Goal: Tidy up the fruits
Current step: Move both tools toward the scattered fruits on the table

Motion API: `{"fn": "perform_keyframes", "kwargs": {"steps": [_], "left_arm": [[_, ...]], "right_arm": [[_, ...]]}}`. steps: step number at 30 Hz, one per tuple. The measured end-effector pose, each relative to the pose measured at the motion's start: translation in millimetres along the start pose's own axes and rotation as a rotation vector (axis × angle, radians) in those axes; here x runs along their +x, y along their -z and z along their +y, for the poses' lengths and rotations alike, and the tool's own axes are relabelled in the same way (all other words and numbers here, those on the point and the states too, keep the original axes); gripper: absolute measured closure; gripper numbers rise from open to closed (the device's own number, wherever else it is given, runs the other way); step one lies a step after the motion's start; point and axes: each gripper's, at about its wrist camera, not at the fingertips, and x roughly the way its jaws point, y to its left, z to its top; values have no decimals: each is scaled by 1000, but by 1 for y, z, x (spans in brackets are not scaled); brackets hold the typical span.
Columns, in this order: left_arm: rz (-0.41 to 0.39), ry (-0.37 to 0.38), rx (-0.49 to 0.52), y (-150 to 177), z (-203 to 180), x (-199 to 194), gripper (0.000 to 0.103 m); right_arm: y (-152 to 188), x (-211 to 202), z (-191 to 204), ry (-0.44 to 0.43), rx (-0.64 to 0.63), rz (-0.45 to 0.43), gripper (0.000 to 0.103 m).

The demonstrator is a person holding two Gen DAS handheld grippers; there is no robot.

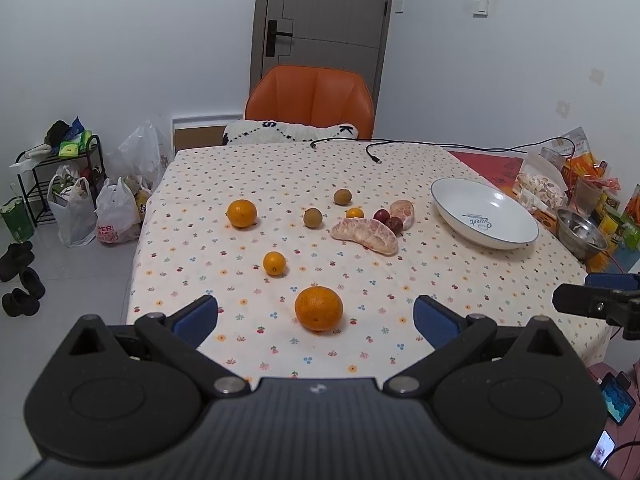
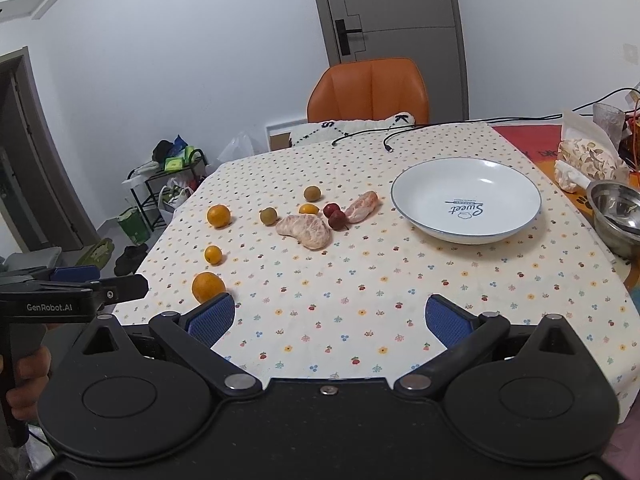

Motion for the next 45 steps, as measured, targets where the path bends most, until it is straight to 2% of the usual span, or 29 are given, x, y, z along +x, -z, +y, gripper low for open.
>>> {"fn": "perform_keyframes", "kwargs": {"steps": [45], "left_arm": [[14, 22, 7, 5, -2, 6, 0]], "right_arm": [[5, 8, 3, 12, -29, 26, 0]]}}
